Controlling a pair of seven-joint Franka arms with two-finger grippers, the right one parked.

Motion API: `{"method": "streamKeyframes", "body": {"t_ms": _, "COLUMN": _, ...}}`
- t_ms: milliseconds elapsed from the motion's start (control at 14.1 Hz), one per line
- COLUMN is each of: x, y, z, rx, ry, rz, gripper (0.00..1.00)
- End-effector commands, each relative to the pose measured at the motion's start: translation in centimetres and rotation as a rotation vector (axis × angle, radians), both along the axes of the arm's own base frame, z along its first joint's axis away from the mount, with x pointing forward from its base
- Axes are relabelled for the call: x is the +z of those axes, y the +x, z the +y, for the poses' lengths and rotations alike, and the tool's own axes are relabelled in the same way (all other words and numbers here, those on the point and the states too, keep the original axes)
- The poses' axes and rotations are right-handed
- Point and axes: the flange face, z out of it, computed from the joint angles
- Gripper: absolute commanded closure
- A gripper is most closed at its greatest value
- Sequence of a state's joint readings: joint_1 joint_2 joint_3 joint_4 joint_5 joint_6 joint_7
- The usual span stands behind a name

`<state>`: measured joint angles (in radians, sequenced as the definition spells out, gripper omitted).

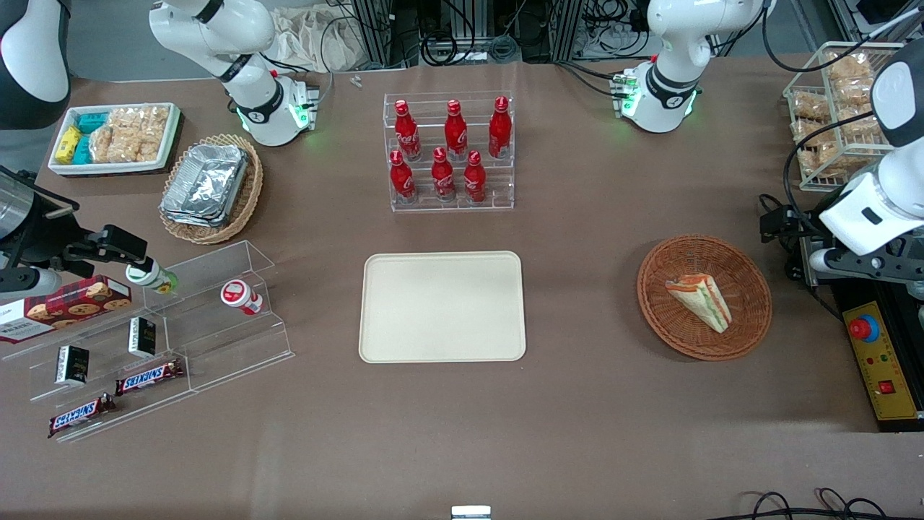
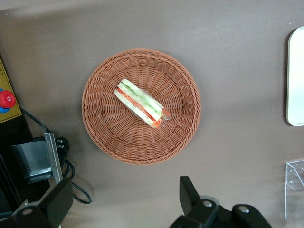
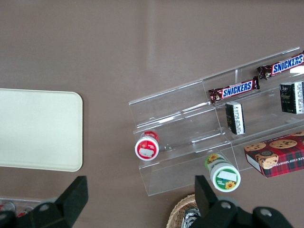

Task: Place sandwich from basket to tray
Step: 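Move the left gripper toward the sandwich in the wicker basket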

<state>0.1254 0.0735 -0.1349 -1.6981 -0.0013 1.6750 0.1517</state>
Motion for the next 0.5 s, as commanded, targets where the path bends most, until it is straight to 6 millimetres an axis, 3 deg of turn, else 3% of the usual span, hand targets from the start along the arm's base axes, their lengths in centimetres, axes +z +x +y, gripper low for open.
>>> {"method": "streamKeyframes", "body": {"t_ms": 0, "x": 0.2, "y": 0.5, "z": -0.1, "rx": 0.016, "ry": 0.006, "rz": 0.018, "gripper": 0.00}}
{"method": "streamKeyframes", "body": {"t_ms": 425, "x": -0.6, "y": 1.4, "z": -0.1, "rx": 0.121, "ry": 0.020, "rz": 0.048, "gripper": 0.00}}
